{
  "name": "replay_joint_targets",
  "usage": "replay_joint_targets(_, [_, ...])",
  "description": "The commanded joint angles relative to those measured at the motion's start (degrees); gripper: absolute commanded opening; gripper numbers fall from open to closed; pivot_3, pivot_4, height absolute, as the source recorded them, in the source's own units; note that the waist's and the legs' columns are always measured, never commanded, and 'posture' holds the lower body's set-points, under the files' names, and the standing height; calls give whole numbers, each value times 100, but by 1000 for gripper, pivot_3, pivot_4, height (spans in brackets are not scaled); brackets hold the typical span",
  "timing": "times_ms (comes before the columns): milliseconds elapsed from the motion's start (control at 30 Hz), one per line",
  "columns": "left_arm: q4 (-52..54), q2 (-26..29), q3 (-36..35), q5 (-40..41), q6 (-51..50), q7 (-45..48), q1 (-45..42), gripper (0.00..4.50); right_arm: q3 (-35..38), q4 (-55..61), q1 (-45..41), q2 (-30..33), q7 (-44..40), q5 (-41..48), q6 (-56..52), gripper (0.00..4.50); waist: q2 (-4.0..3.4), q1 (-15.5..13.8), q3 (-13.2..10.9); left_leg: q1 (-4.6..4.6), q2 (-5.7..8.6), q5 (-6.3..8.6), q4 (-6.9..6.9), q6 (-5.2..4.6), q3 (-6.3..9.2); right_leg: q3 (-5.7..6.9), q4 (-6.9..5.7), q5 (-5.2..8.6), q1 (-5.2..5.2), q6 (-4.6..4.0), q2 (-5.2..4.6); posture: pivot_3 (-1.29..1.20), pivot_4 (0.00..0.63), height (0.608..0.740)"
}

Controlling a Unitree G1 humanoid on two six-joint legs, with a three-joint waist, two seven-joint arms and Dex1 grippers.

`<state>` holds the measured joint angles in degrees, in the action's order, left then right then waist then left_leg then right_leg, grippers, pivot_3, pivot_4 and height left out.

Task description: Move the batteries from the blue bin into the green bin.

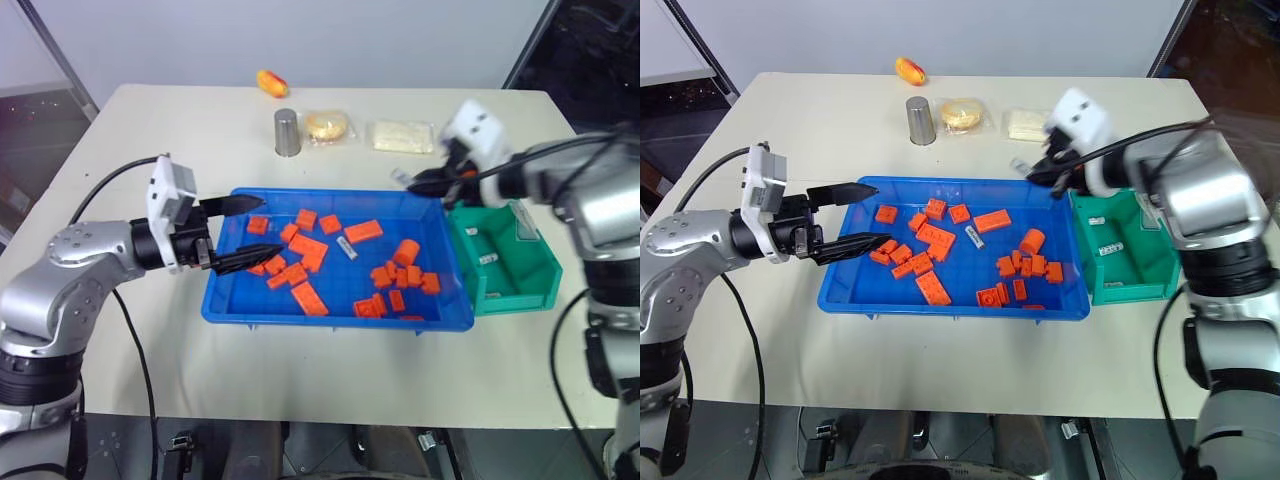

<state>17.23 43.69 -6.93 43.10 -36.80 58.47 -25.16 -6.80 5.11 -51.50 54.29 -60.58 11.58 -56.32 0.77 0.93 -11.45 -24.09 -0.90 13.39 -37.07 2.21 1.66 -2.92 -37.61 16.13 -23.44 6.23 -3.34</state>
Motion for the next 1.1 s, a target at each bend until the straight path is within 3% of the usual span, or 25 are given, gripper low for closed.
replay_joint_targets(33, [-251,-100,277,-108,188,335,-385,4500,526,325,361,774,-124,82,-115,93,0,-30,0,-1,0,0,-1,0,0,0,1,0,0,0,0,0,150,740])
replay_joint_targets(200, [-797,-340,671,-420,432,691,-829,4500,1113,604,1381,1434,-88,245,-239,93,0,15,0,-7,0,0,-4,0,-4,-2,6,-1,0,1,0,0,150,740])
replay_joint_targets(433, [-1310,-535,841,-794,706,925,-1117,4500,1466,728,2156,1340,182,462,-269,93,-2,47,1,0,-7,0,-3,0,-6,-6,0,-1,-2,1,10,0,150,740])
replay_joint_targets(500, [-1423,-537,791,-869,756,922,-1159,4500,1466,658,2313,1322,254,447,-128,1134,-2,24,1,-1,-6,0,-4,0,-6,-6,0,-1,-2,1,9,0,150,740])
replay_joint_targets(567, [-1477,-504,720,-901,771,914,-1166,4500,1445,536,2421,1336,314,419,16,1900,-2,9,1,-2,-6,0,-6,0,-6,-6,0,-1,-1,2,8,0,150,740])
replay_joint_targets(733, [-1381,-367,530,-900,708,855,-1027,4500,1353,379,2304,1347,491,378,190,4471,-2,5,1,-4,-4,0,-6,0,-5,-6,1,-1,-2,2,6,0,150,740])
replay_joint_targets(833, [-1358,-261,365,-928,730,725,-897,4500,1310,358,1773,1049,791,486,-2,4471,-3,46,0,-1,-5,0,-5,0,-6,-7,0,-1,-2,2,6,0,150,740])
replay_joint_targets(933, [-1338,-162,83,-992,814,455,-706,4500,1424,709,1078,94,1269,1024,-905,4471,-3,167,0,2,-10,-1,-4,0,-3,-6,-3,-1,-2,1,11,0,150,740])
replay_joint_targets(1100, [-916,-52,-315,-868,621,45,-215,4500,1221,1424,1080,-1497,2114,1395,-1764,4471,2,144,3,-2,-17,0,1,0,11,-4,-17,1,-7,-1,21,0,150,740])
